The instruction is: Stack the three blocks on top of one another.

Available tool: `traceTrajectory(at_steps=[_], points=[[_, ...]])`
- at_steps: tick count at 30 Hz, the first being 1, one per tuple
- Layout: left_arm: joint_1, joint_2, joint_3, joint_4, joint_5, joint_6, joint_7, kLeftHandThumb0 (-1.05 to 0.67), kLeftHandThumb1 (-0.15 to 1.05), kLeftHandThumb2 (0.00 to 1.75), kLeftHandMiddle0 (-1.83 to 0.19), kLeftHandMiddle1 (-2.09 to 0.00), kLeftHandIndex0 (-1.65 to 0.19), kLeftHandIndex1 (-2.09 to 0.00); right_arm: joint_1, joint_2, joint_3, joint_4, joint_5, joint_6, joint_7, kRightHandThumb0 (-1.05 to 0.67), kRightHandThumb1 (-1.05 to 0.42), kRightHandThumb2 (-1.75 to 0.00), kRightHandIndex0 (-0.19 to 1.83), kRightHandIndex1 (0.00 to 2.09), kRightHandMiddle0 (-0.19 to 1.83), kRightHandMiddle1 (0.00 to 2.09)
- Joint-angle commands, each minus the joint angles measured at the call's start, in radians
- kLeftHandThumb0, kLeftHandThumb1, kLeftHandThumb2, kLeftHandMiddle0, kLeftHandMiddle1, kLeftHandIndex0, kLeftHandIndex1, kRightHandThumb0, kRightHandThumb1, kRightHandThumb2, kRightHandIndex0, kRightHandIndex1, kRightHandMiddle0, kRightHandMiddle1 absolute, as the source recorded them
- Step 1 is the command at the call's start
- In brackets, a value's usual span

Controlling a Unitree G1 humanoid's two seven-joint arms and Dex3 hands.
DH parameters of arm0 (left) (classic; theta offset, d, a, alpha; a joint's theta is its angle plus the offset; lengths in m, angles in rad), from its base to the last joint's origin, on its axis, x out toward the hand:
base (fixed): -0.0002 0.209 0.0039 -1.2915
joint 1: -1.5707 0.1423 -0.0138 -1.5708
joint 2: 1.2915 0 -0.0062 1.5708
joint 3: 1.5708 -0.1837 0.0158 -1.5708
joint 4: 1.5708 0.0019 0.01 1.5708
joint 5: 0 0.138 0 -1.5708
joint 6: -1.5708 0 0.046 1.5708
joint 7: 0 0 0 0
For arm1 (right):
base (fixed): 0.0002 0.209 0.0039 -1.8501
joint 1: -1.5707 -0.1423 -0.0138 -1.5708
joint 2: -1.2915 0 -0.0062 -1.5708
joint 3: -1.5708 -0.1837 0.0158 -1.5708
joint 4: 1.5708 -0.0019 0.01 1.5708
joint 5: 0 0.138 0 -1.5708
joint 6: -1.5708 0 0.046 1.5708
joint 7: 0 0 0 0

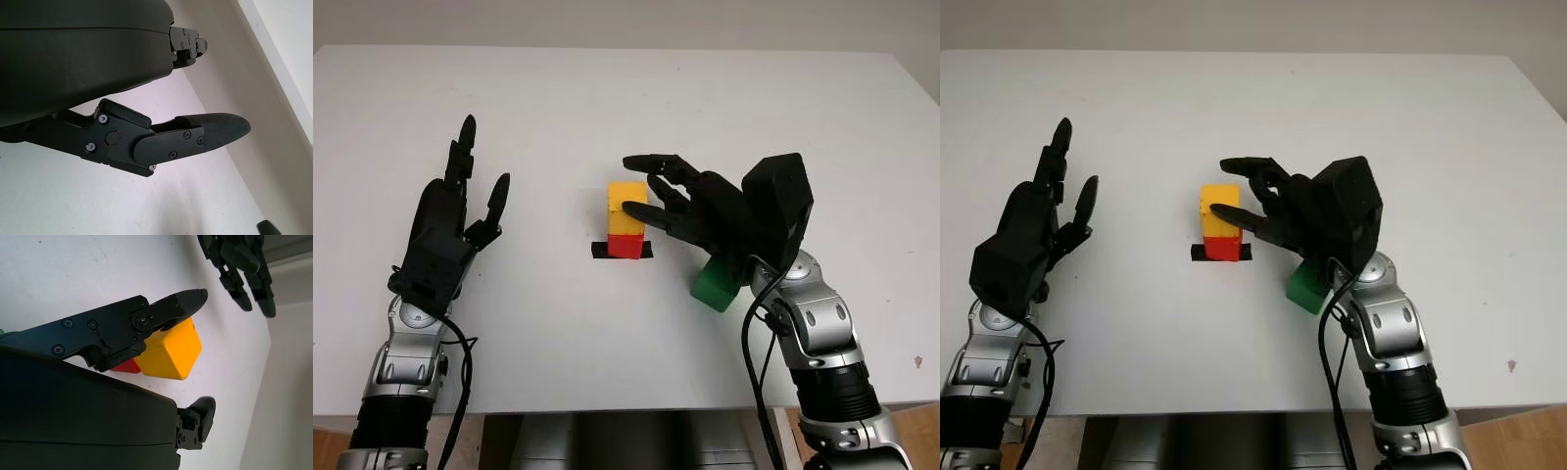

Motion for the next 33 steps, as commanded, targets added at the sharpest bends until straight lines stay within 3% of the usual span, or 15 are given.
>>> traceTrajectory(at_steps=[1,9,15,19,25,29,33], points=[[0.003,0.001,0.002,-0.013,-0.007,0.003,-0.004,-0.77,1.05,0.61,0.19,0.0,0.11,-0.06,0.012,-0.017,-0.005,-0.008,0.01,-0.029,0.02,-0.65,-0.92,-0.05,-0.19,0.03,-0.09,0.28],[-0.001,0.003,-0.002,-0.002,-0.003,-0.015,0.0,-0.76,1.05,0.61,0.19,-0.02,0.05,-0.09,0.008,-0.061,-0.021,-0.036,0.06,-0.04,0.126,-0.73,-0.9,-0.05,-0.19,0.0,-0.19,0.03],[0.002,0.004,0.001,-0.008,-0.003,0.0,-0.001,-0.77,1.05,0.61,0.19,-0.02,0.15,-0.03,-0.052,-0.104,-0.13,-0.079,0.158,-0.015,0.143,-0.77,-0.92,-0.06,-0.19,0.0,-0.19,0.0],[0.003,-0.001,0.006,-0.019,-0.016,0.021,-0.001,-0.76,1.05,0.6,0.19,-0.01,0.17,-0.03,-0.113,-0.176,-0.21,-0.063,0.179,-0.044,0.147,-0.76,-0.9,-0.05,-0.19,0.0,-0.14,0.03],[0.001,0.001,0.006,-0.022,-0.019,0.034,-0.003,-0.76,1.05,0.61,0.19,-0.02,0.17,-0.04,-0.185,-0.355,-0.269,0.088,0.132,-0.226,0.234,-0.57,-0.83,-0.04,0.1,0.14,0.21,0.23],[0.0,0.002,0.003,-0.015,-0.015,0.021,0.004,-0.77,1.05,0.6,0.19,-0.03,0.17,-0.04,-0.21,-0.548,-0.198,0.198,-0.068,-0.489,0.3,-0.62,-0.79,-0.04,0.32,0.18,0.4,0.28],[0.0,0.0,0.001,-0.012,-0.017,0.016,0.002,-0.77,1.05,0.6,0.19,-0.02,0.16,-0.05,-0.207,-0.65,-0.137,0.251,-0.164,-0.676,0.385,-0.65,-0.75,-0.05,0.42,0.12,0.48,0.17]])
